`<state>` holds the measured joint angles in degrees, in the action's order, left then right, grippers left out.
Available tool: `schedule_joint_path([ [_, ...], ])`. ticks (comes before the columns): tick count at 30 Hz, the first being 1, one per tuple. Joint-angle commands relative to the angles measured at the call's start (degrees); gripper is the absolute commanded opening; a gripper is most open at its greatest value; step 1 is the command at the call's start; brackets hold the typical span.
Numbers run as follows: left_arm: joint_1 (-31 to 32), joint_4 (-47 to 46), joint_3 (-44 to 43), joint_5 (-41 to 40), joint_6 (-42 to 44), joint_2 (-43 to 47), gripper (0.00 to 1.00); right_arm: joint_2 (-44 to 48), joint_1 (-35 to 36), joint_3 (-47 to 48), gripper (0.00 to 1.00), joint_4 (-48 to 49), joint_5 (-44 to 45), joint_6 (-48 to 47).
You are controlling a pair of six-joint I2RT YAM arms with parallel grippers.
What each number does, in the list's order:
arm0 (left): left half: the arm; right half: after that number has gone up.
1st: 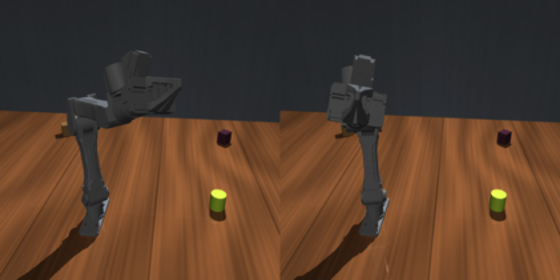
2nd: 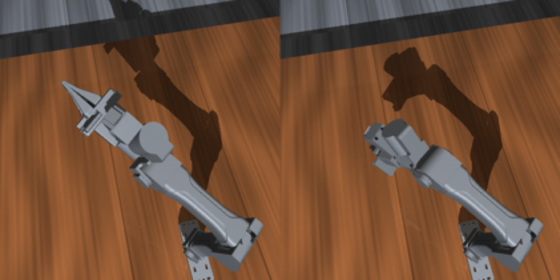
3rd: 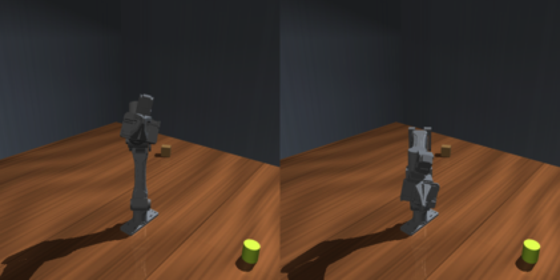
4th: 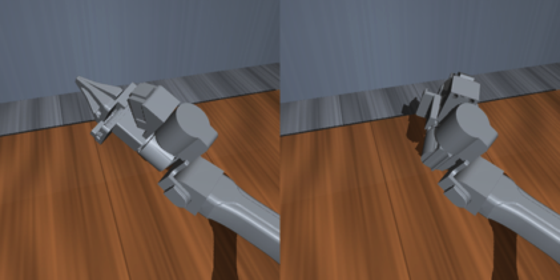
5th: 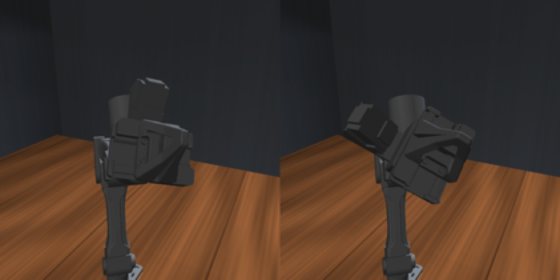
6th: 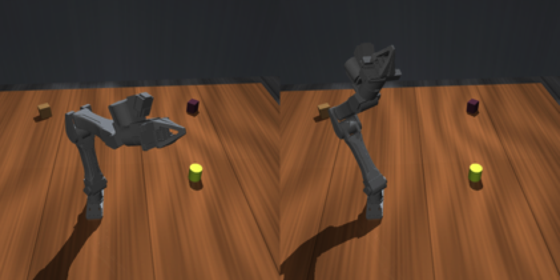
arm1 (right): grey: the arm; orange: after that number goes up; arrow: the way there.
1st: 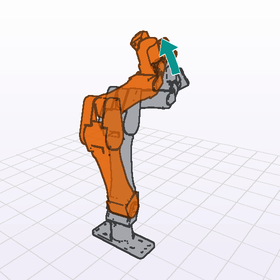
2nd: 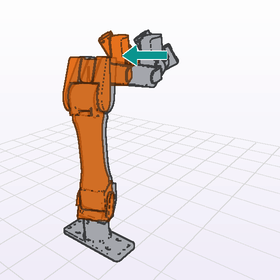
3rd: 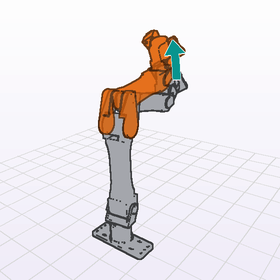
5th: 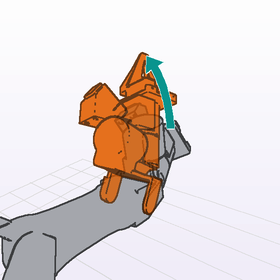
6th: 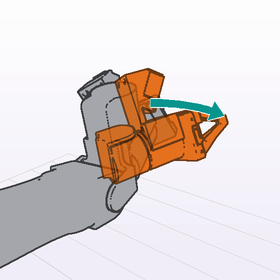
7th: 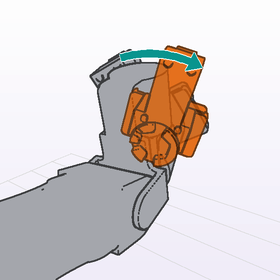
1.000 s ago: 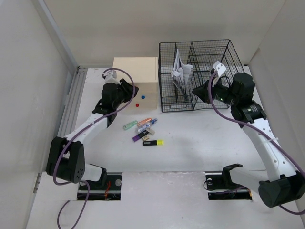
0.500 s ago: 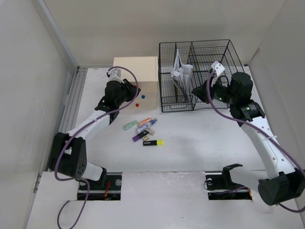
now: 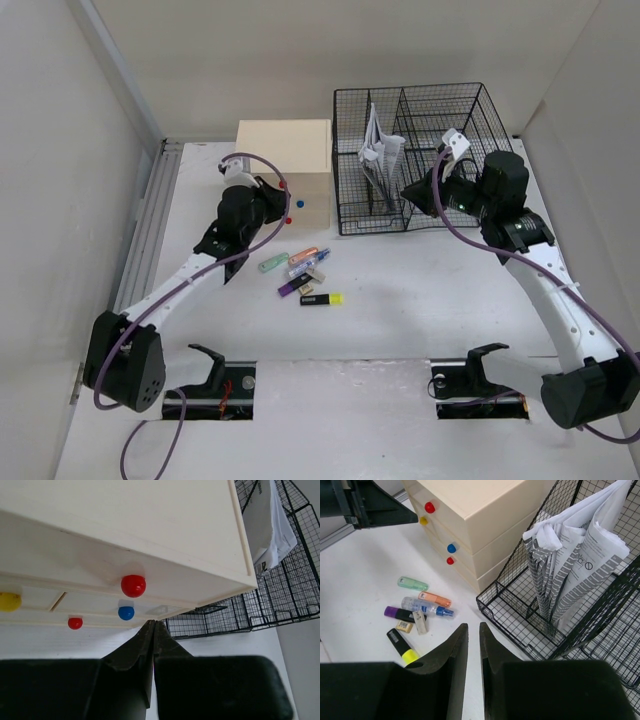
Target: Organize the desk
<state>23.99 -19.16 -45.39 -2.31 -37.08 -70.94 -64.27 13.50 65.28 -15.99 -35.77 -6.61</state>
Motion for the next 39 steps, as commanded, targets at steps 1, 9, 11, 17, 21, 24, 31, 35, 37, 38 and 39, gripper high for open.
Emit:
schedule_joint_path([
  [1, 0.88, -2.38, 1.44, -2.00, -0.10, 3.52, 0.00, 0.20, -0.05, -0.06, 0.21, 1.93, -1.32, -0.33],
  [9, 0.89, -1.23, -1.54, -3.58, 1.75, 0.81, 0.26, 0.20, -0.05, -0.06, 0.21, 1.93, -1.32, -0.33],
  [11, 0.36, -0.71, -3.39, -3.58, 1.75, -0.51, 0.26, 0.20, -0.05, -0.06, 0.21, 1.93, -1.32, -0.33],
  [17, -0.17, -0.71, -5.94, -4.73, 2.89, -3.59, 0.28, 0.20, -0.05, -0.06, 0.21, 1.93, -1.32, -0.33],
  [21, -0.70, -0.71, -7.87, -5.25, 2.89, -4.91, 0.28, 0.20, -0.05, -0.06, 0.21, 1.93, -1.32, -0.33],
  [24, -1.22, 0.00, -8.48, -6.56, 3.51, -6.05, 0.28, 0.20, -0.05, -0.06, 0.21, 1.93, -1.32, -0.33],
  [31, -1.22, 1.05, -9.02, -8.32, 4.03, -6.67, 0.28, 0.20, -0.05, -0.06, 0.21, 1.93, -1.32, -0.33],
  [35, -1.22, 1.05, -9.02, -8.33, 4.56, -7.20, 0.17, 0.20, -0.05, -0.06, 0.21, 1.93, -1.32, -0.33],
  [37, -1.22, 1.05, -9.02, -8.33, 4.56, -7.20, 0.09, 0.20, -0.05, -0.06, 0.21, 1.93, -1.32, -0.33],
  [38, -1.22, 1.05, -9.02, -8.33, 4.56, -7.20, 0.06, 0.20, -0.05, -0.06, 0.21, 1.93, -1.32, -0.33],
  [39, -1.22, 1.05, -8.24, -8.33, 4.56, -7.20, 0.00, 0.20, -0.05, -0.06, 0.21, 1.93, -1.32, -0.33],
])
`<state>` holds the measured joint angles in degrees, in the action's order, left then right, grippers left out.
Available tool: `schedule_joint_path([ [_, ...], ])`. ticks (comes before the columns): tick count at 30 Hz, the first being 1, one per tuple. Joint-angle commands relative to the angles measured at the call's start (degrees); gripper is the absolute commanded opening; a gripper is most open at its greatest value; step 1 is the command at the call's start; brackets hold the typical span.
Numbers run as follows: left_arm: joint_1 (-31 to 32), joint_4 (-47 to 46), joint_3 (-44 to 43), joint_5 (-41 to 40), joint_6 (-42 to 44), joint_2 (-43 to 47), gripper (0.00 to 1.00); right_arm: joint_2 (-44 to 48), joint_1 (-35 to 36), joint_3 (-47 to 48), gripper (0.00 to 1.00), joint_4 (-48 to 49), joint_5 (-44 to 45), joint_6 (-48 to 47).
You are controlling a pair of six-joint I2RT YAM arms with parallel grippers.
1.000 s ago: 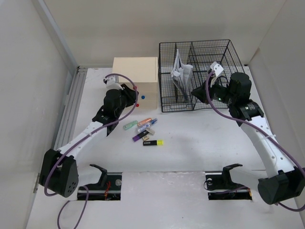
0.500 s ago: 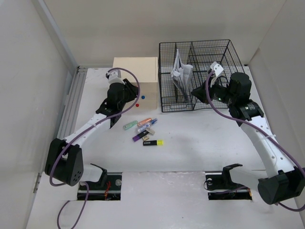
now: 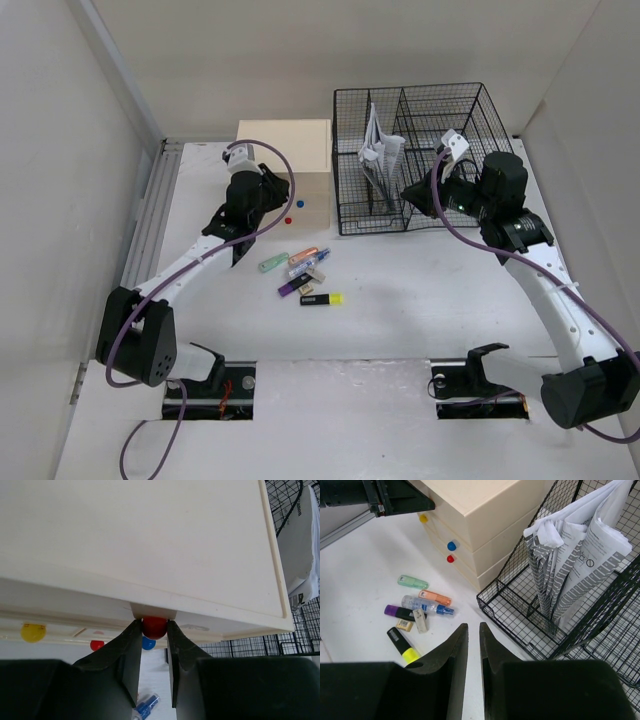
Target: Organize the desk
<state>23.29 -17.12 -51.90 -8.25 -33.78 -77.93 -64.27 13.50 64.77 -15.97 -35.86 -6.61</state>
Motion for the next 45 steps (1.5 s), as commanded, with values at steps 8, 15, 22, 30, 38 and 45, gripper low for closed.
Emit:
schedule_joint_path([
  [8, 3.33, -3.53, 9.09, -2.47, -2.87, 8.39, 0.00, 0.20, -0.05, 0.44, 0.21, 1.90, -1.23, -0.33],
  [15, 8.17, -2.21, 18.40, -4.23, -6.65, 16.92, 0.00, -0.33, -0.05, 0.44, 0.21, 1.90, -1.76, -0.33],
  [22, 9.93, 1.04, 19.47, -6.60, -7.79, 21.42, 0.01, -0.33, -0.05, -0.09, 0.23, 2.43, -1.76, -0.33],
  [30, 11.25, 3.50, 18.94, -6.08, -7.18, 23.43, 0.60, -0.33, -0.05, -0.09, 0.61, 0.68, -8.08, -4.54],
  [38, 18.01, 13.68, 15.61, -6.60, -6.57, 39.68, 0.60, -3.14, 11.79, -0.61, 0.70, -6.09, -8.90, -30.61],
  [45, 18.55, 28.80, 6.21, -16.26, 1.25, 50.68, 0.00, -18.76, 30.09, 4.03, 0.47, -14.53, 5.53, -53.92],
])
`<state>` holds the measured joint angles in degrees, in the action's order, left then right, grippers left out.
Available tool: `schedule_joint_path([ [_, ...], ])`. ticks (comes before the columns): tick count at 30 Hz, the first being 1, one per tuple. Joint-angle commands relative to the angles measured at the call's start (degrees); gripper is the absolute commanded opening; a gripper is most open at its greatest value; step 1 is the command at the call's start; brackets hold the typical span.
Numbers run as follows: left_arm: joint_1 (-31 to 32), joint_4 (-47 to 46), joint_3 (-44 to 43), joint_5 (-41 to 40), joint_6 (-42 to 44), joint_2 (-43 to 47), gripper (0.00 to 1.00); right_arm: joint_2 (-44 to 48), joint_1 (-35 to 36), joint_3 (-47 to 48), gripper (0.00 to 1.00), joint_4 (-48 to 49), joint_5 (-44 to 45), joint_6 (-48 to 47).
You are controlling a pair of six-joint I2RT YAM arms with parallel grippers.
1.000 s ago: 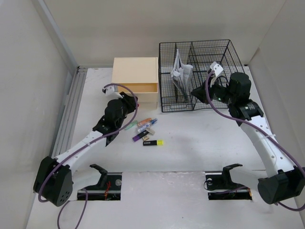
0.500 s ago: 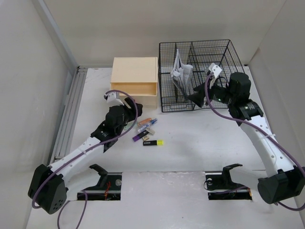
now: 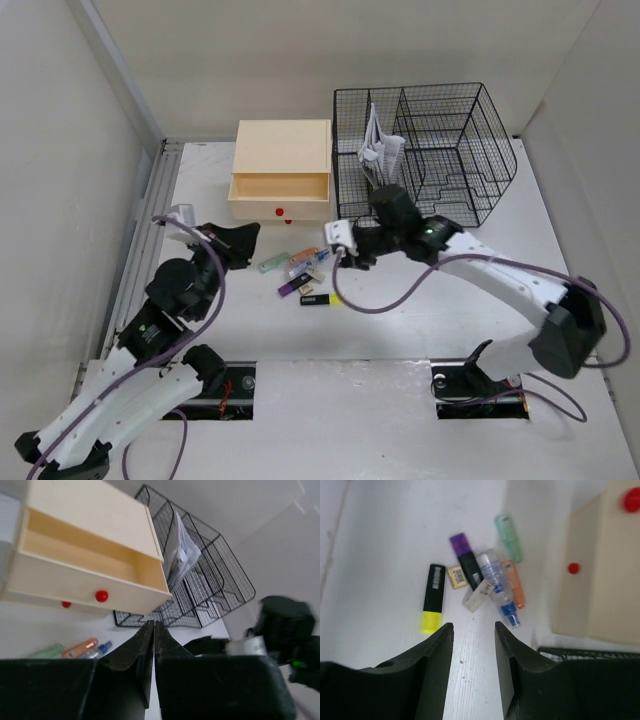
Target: Organize the desk
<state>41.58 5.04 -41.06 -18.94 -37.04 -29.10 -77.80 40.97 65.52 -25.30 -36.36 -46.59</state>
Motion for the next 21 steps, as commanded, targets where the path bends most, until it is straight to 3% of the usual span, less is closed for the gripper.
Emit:
schedule_joint_path([
  [1, 0.25, 9.52, -5.25, -8.45, 5.39, 2.47, 0.03, -9.52, 3.41, 4.09, 0.43, -5.20, 7.78, -15.01],
  [4, 0.25, 12.36, -5.79, -11.29, 9.43, 3.09, 0.17, -16.13, 5.87, 7.15, 0.42, -2.92, 10.86, -16.25],
  [5, 0.25, 13.15, -5.79, -11.30, 10.92, 3.70, 0.28, -17.55, 6.40, 8.04, 0.42, -2.30, 12.35, -16.25],
  [9, 0.25, 12.55, -3.16, -9.98, 13.56, 6.95, 0.55, -25.02, 7.90, 14.71, 0.42, -3.00, 14.56, -16.25],
  [13, -0.27, 10.35, -2.10, -7.96, 14.89, 9.85, 0.64, -30.12, 9.12, 18.42, 0.42, -1.26, 16.75, -15.38],
  [21, -0.80, 10.34, -1.57, -6.11, 14.89, 10.38, 0.66, -36.55, 10.18, 23.25, 0.43, -0.54, 22.03, -14.58],
])
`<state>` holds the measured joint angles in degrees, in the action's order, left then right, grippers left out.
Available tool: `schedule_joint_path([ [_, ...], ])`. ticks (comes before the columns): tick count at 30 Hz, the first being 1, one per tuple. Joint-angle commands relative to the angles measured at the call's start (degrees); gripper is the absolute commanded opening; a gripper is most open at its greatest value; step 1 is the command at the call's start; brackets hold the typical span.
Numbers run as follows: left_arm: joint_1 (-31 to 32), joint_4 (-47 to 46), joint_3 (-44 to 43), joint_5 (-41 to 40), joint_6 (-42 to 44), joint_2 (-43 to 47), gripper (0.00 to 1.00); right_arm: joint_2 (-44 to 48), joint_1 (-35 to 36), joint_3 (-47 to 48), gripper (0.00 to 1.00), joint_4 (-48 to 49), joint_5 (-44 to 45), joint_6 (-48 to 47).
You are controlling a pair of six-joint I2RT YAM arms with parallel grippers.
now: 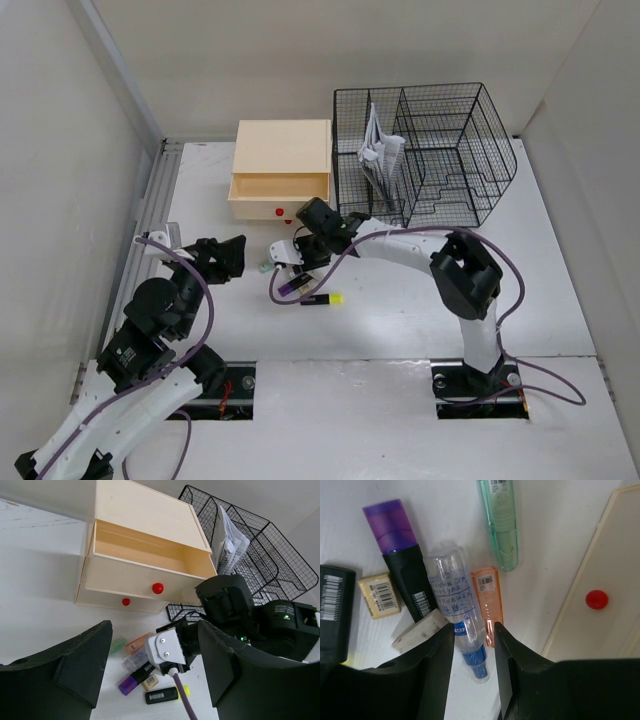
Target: Organize the desk
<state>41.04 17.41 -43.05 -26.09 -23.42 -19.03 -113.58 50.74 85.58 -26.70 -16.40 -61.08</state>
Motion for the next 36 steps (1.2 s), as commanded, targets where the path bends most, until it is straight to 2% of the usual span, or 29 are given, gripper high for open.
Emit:
schedule_joint_path([
  [1, -0.26, -2.03, 0.42, 1.04, 1.27, 0.31, 0.66, -1.64, 0.41, 3.19, 0.43, 0.86, 2.69, -0.09],
  [23, -0.26, -2.03, 0.42, 1.04, 1.27, 1.89, 0.68, -9.03, 1.47, 6.18, 0.49, -3.45, 0.93, -1.67],
  [25, -0.26, -2.03, 0.42, 1.04, 1.27, 2.42, 0.68, -9.73, 1.47, 6.87, 0.36, -5.02, 0.41, -1.67],
  [26, -0.26, -2.03, 0.42, 1.04, 1.27, 2.42, 0.69, -9.73, 1.47, 6.88, 0.19, -5.03, 0.41, -1.67],
  [29, -0.26, -2.03, 0.42, 0.52, 1.27, 2.42, 0.69, -7.55, 1.99, 6.88, 0.05, -5.65, -0.11, -1.67],
  [32, -0.26, -2.03, 0.42, -0.01, 0.74, 2.94, 0.69, -1.85, 3.22, 5.66, 0.04, -5.65, -0.73, -0.01],
  [36, -0.26, -2.03, 0.42, -1.24, 0.13, 4.17, 0.69, 5.53, 4.36, 5.65, 0.04, -7.40, -5.81, 0.79],
])
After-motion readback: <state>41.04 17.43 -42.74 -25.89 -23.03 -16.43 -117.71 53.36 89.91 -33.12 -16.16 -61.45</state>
